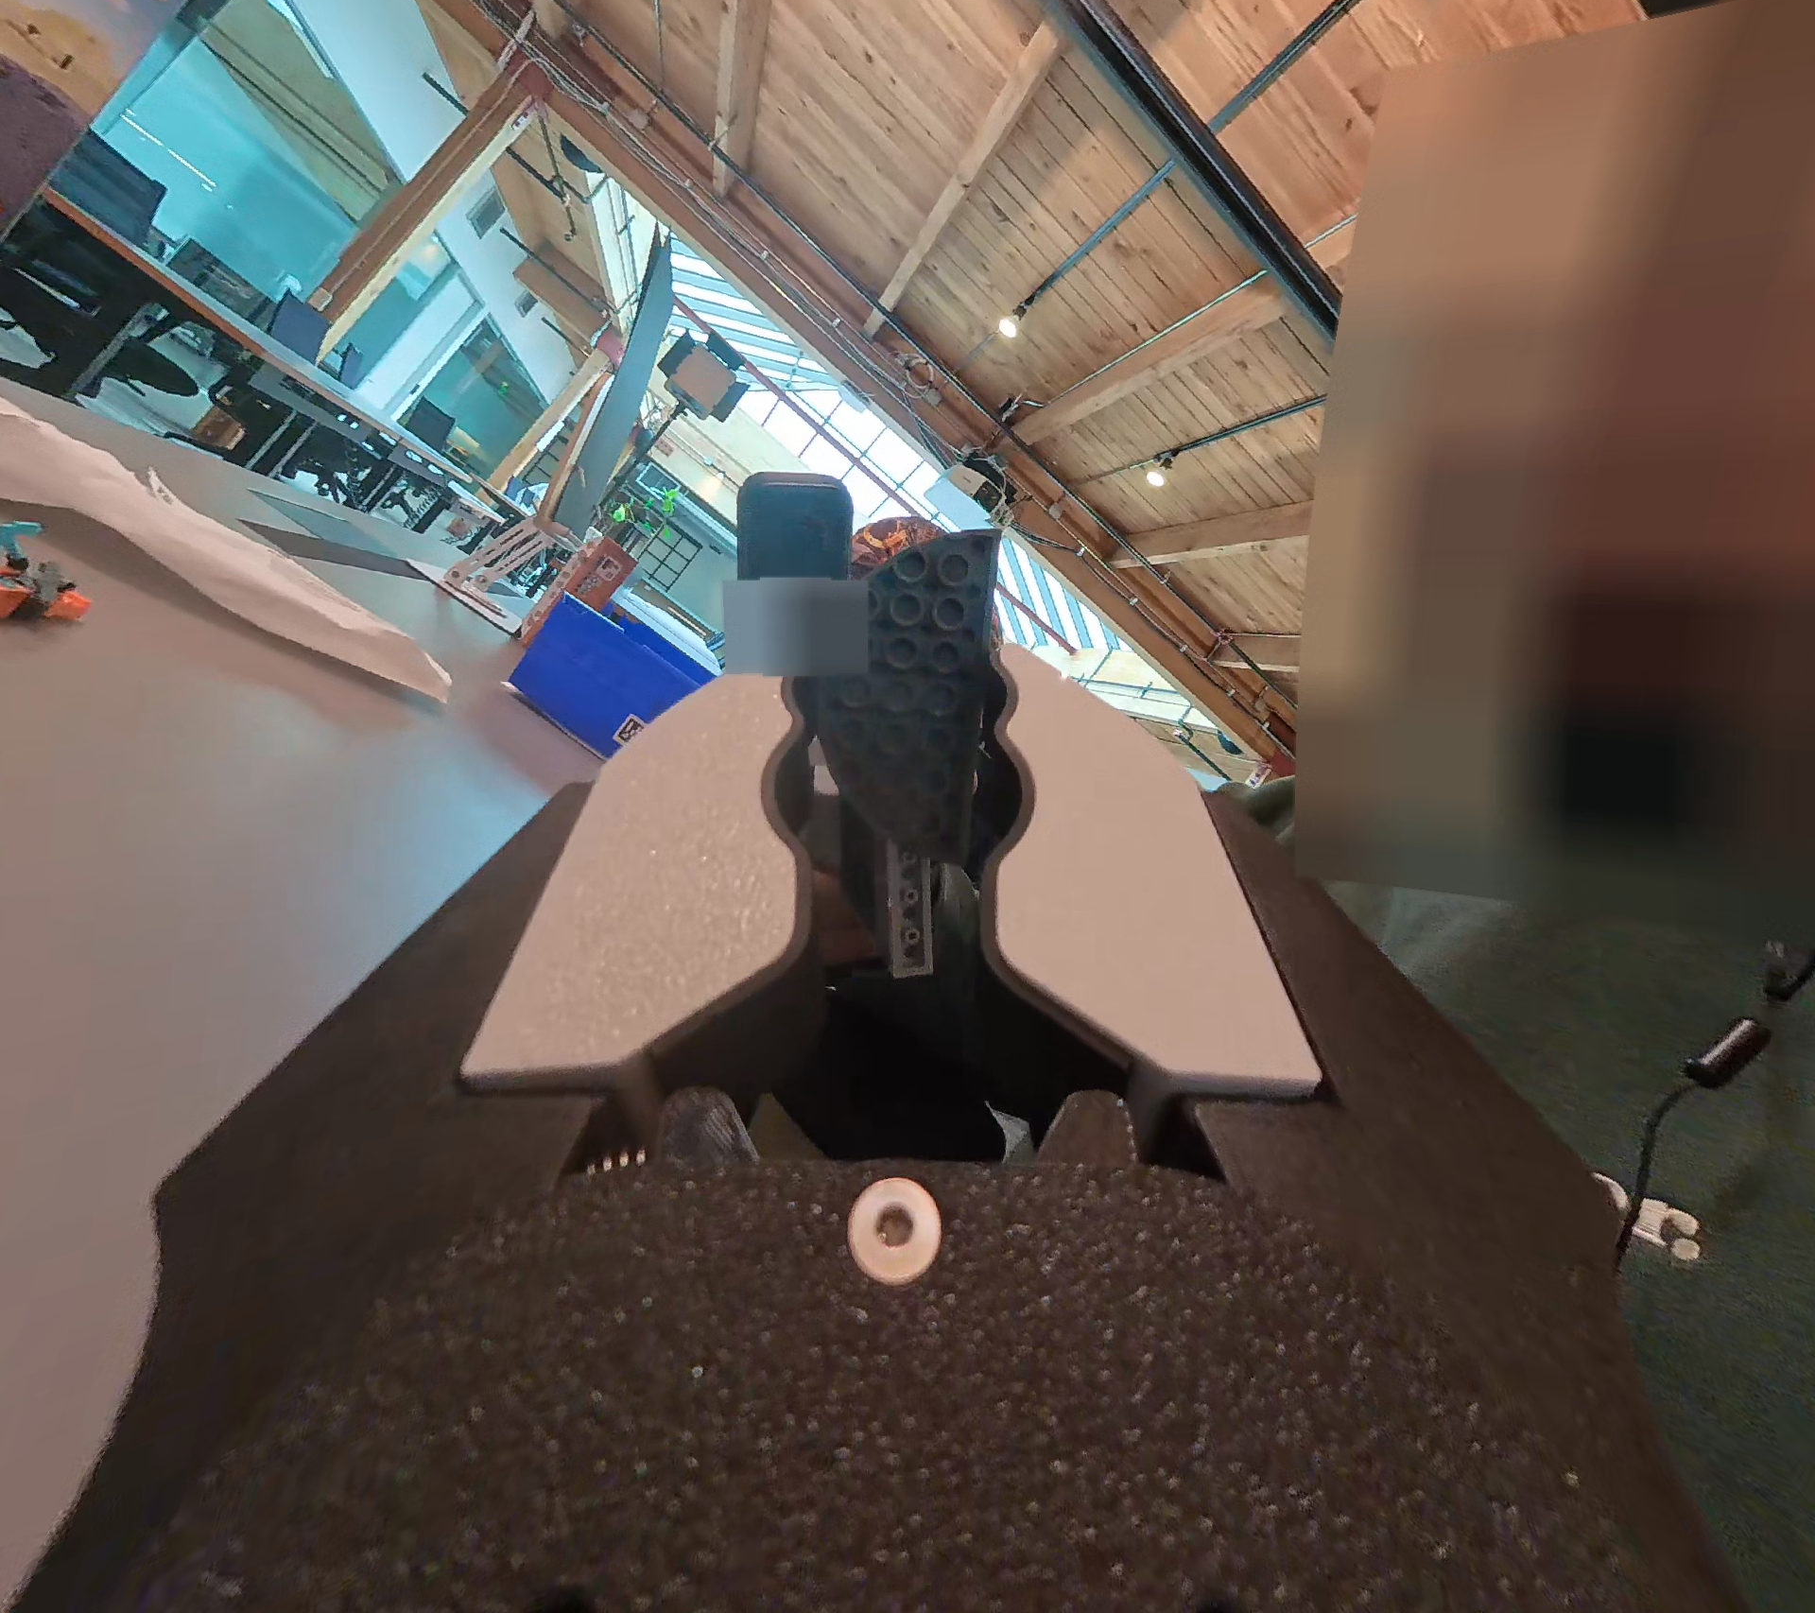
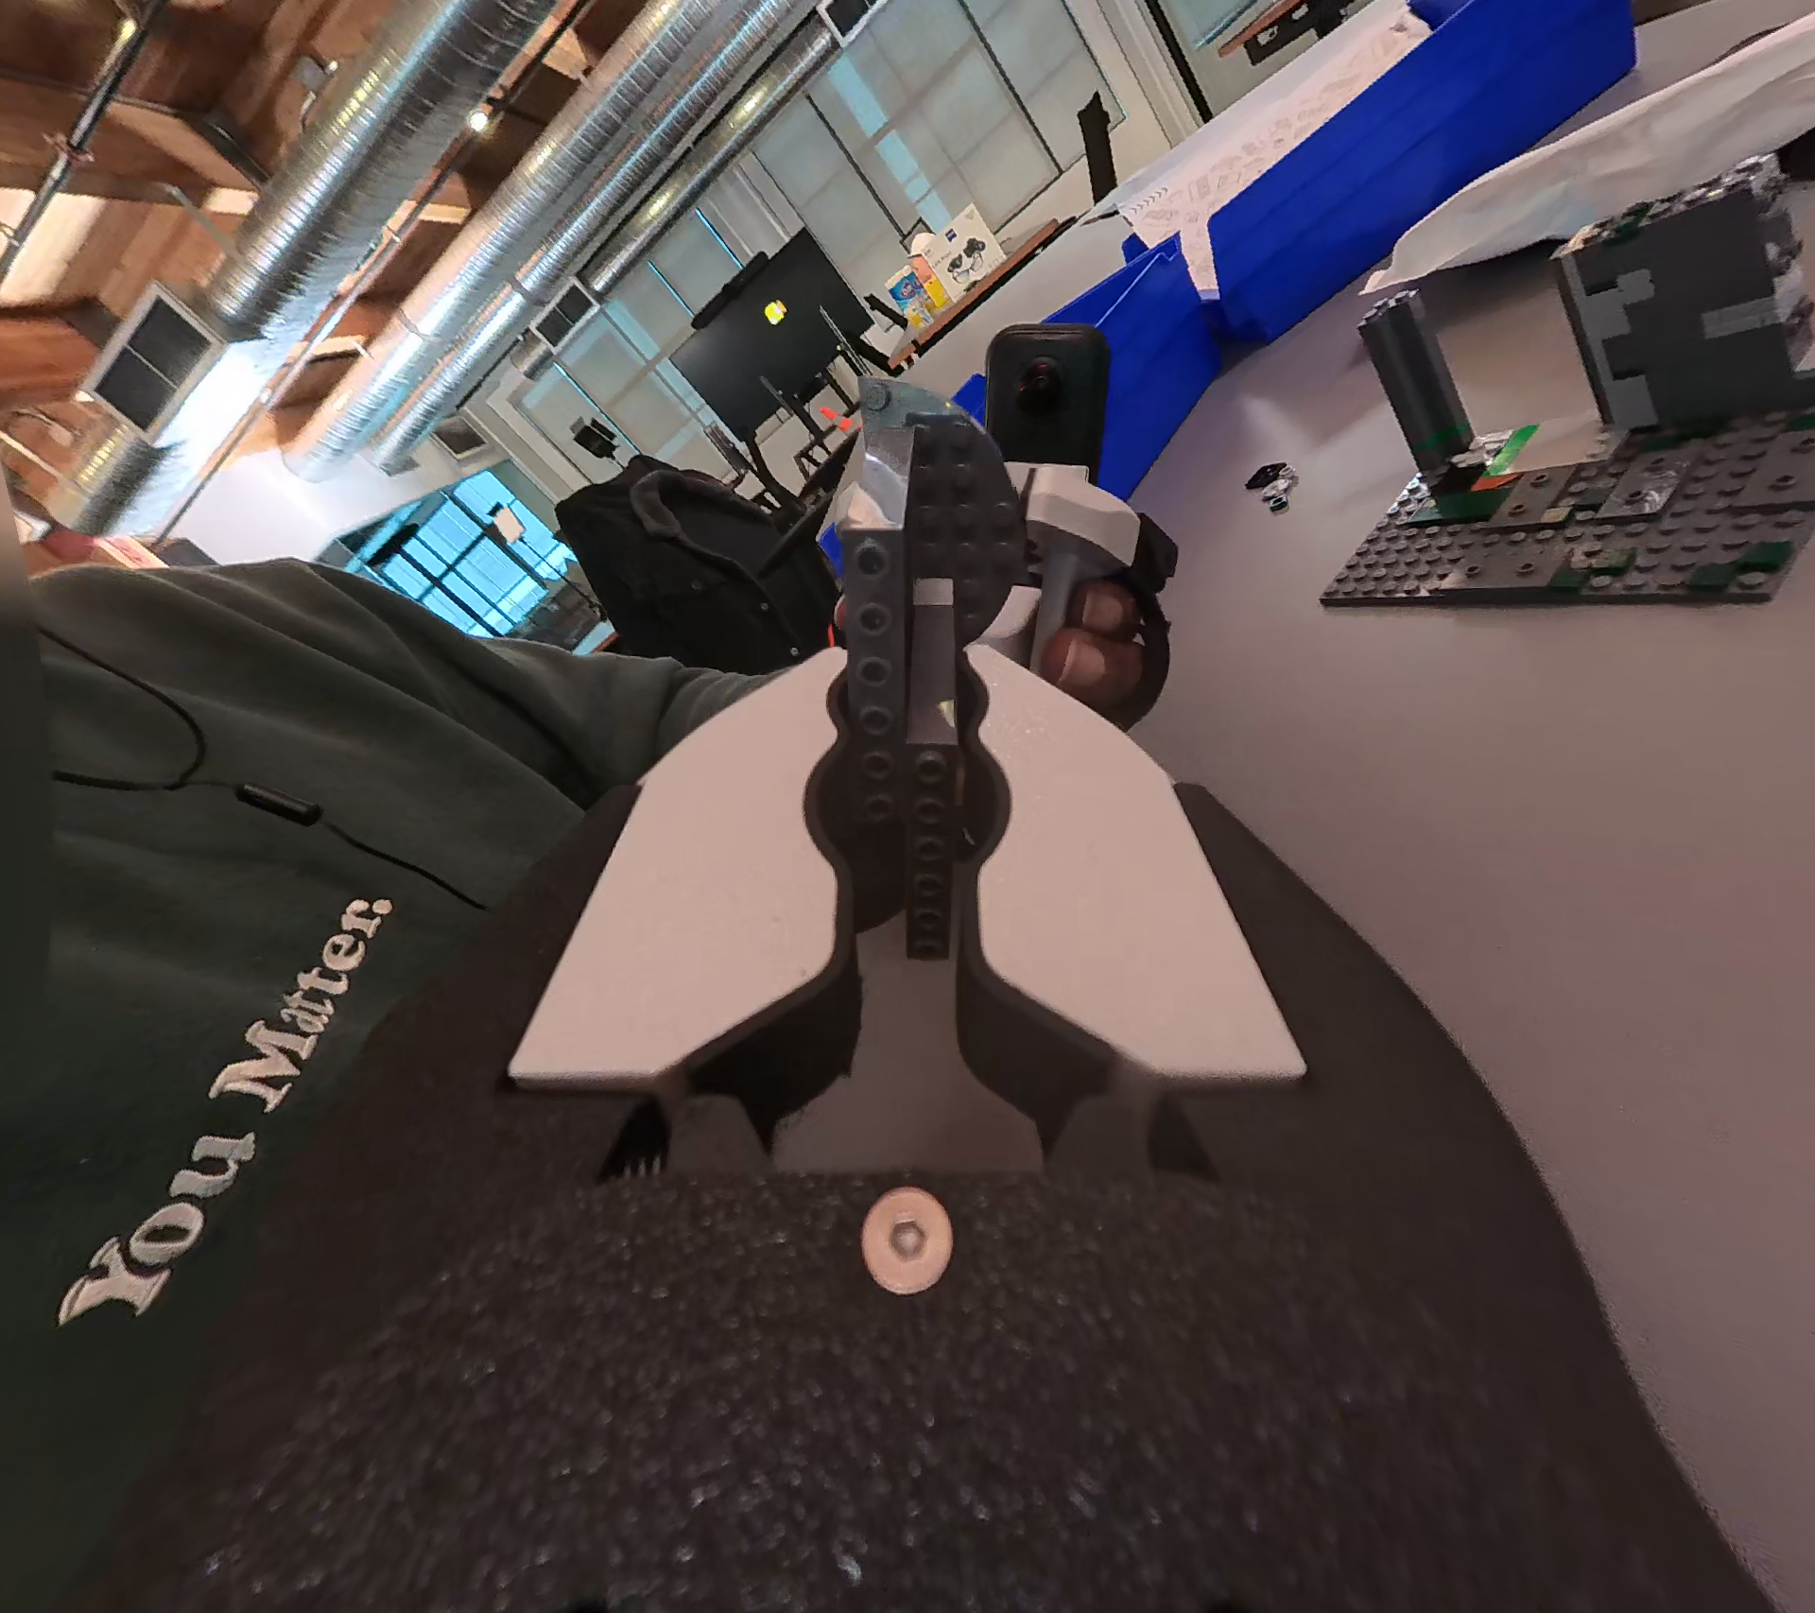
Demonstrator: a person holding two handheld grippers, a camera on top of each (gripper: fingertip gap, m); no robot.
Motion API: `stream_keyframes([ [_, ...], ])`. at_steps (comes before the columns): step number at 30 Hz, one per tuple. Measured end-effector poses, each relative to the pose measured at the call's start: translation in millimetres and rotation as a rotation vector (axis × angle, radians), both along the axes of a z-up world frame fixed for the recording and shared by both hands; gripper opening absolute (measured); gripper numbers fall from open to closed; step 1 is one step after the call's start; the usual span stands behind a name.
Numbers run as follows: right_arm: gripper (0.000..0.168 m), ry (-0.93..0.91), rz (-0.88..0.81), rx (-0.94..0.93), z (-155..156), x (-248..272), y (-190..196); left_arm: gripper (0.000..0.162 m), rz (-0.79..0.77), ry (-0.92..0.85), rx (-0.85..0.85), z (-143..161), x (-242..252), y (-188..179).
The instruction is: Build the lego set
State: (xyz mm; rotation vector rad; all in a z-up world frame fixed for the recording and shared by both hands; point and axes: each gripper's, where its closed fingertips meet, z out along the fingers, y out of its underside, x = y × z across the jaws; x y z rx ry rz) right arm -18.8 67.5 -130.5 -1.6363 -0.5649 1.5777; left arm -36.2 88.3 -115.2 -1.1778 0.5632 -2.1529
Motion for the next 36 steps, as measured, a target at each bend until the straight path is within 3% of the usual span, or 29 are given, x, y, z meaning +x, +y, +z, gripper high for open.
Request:
stream_keyframes([
  [16, 0.017, 0.025, 0.030, -0.039, -6.1, 5.1, 1.3, 0.031, 0.024, 0.046, -0.007, -10.7, 1.4, 5.8],
  [20, 0.017, -0.097, 0.063, -0.049, -22.5, 9.2, -2.8, 0.032, 0.055, 0.093, 0.075, -12.4, 0.2, 5.4],
  [26, 0.017, -0.241, 0.228, 0.032, -37.4, -7.6, -37.7, 0.032, 0.132, 0.207, 0.227, -20.4, 1.1, 8.2],
  [36, 0.017, -0.337, 0.147, -0.026, -61.2, -10.8, -23.2, 0.032, 0.142, 0.320, 0.428, -33.7, 8.0, -7.2],
])
